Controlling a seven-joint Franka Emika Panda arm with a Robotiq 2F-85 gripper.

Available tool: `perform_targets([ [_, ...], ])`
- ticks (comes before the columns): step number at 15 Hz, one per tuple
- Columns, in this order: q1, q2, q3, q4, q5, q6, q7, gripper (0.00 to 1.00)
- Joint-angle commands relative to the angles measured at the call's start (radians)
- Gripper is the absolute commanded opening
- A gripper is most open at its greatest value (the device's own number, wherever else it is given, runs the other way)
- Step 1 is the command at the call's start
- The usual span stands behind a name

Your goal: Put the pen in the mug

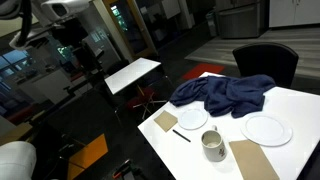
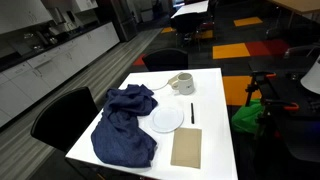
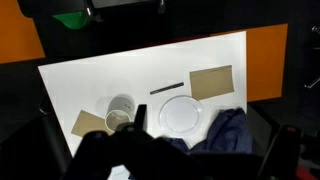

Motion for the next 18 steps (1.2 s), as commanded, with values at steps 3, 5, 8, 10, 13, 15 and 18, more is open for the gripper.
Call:
perform_targets([
  [3, -0.01, 0.0, 0.007, 0.002, 0.004, -0.002, -0.005, 1.0],
  [5, -0.01, 0.001, 0.007, 0.002, 0.004, -0.002, -0.005, 1.0],
  [8, -0.031, 0.015, 0.025, -0.001, 0.003, 0.049, 0.057, 1.0],
  [10, -0.049, 0.037, 0.035, -0.008, 0.018, 0.115, 0.133, 1.0],
  [13, -0.071, 0.089, 0.06, -0.028, 0.026, 0.218, 0.27, 1.0],
  [15, -0.08, 0.136, 0.076, -0.036, 0.036, 0.268, 0.355, 1.0],
  [18, -0.072, 0.228, 0.085, -0.045, 0.06, 0.35, 0.449, 1.0],
])
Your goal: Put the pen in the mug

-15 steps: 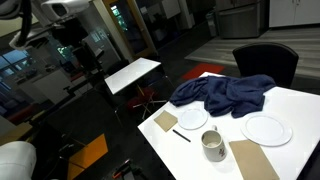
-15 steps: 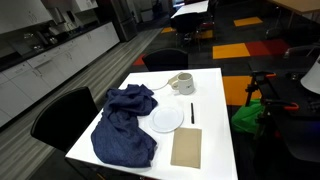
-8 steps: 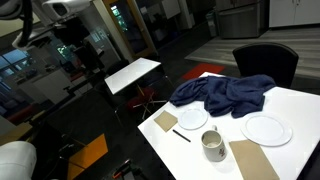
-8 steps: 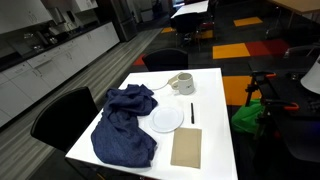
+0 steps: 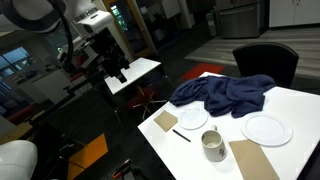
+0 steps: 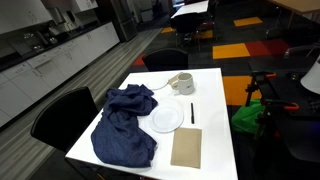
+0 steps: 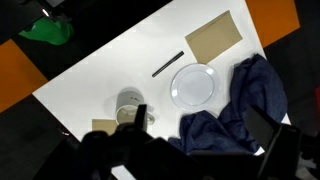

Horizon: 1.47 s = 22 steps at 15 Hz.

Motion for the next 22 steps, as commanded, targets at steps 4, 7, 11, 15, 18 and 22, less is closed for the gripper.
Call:
perform_targets([
  [4, 0.001, 0.213, 0.02, -0.017, 0.049, 0.251, 0.132, 1.0],
  [7, -0.001, 0.326, 0.027, -0.034, 0.005, 0.413, 0.202, 1.0],
  [11, 0.005, 0.483, 0.007, -0.032, -0.088, 0.557, 0.327, 1.0],
  [15, 0.032, 0.624, -0.034, -0.009, -0.115, 0.588, 0.371, 1.0],
  [18, 0.05, 0.617, -0.058, -0.031, -0.1, 0.573, 0.338, 1.0],
  [22, 0.057, 0.615, -0.064, -0.028, -0.101, 0.573, 0.339, 1.0],
])
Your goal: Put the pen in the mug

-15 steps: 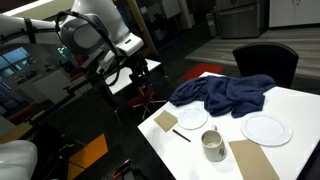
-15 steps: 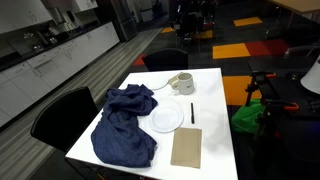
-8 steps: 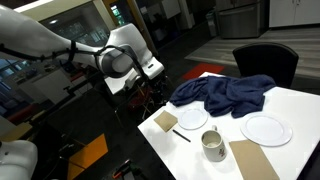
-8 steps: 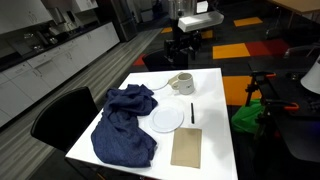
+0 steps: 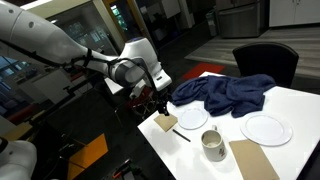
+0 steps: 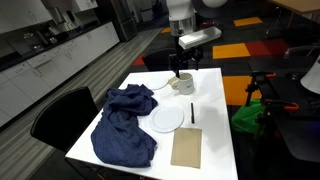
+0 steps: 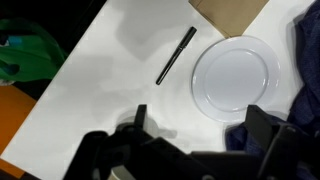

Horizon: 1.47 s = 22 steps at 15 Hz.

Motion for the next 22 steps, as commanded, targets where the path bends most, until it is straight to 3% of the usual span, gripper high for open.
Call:
perform_targets([
  [1, 0.029, -0.002, -0.029, 0.002, 0.005, -0.003, -0.005, 1.0],
  [6, 0.025, 0.064, -0.03, 0.024, 0.105, 0.039, -0.028, 1.0],
  [12, 0.045, 0.197, -0.051, 0.06, 0.204, 0.155, 0.041, 1.0],
  [22, 0.096, 0.368, -0.114, 0.143, 0.228, 0.243, 0.184, 1.0],
])
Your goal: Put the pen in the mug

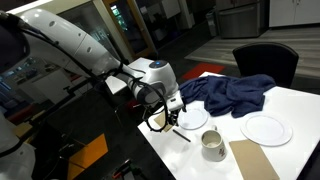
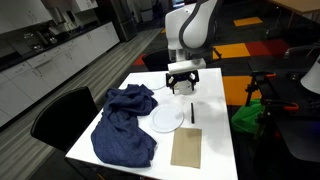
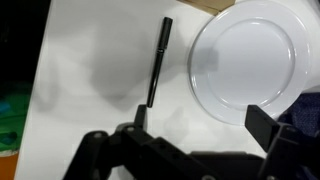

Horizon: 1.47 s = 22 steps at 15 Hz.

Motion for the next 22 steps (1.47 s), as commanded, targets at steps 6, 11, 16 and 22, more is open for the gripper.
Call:
perform_targets([
  [6, 0.023, 0.096, -0.035, 0.054, 0.014, -0.029, 0.024, 1.0],
  [11, 0.025, 0.102, -0.037, 0.057, 0.013, -0.039, 0.024, 1.0],
  [16, 0.109, 0.144, -0.105, 0.046, -0.015, 0.041, 0.159, 1.0],
  [22, 0.189, 0.198, -0.157, 0.025, -0.012, 0.151, 0.291, 0.95],
])
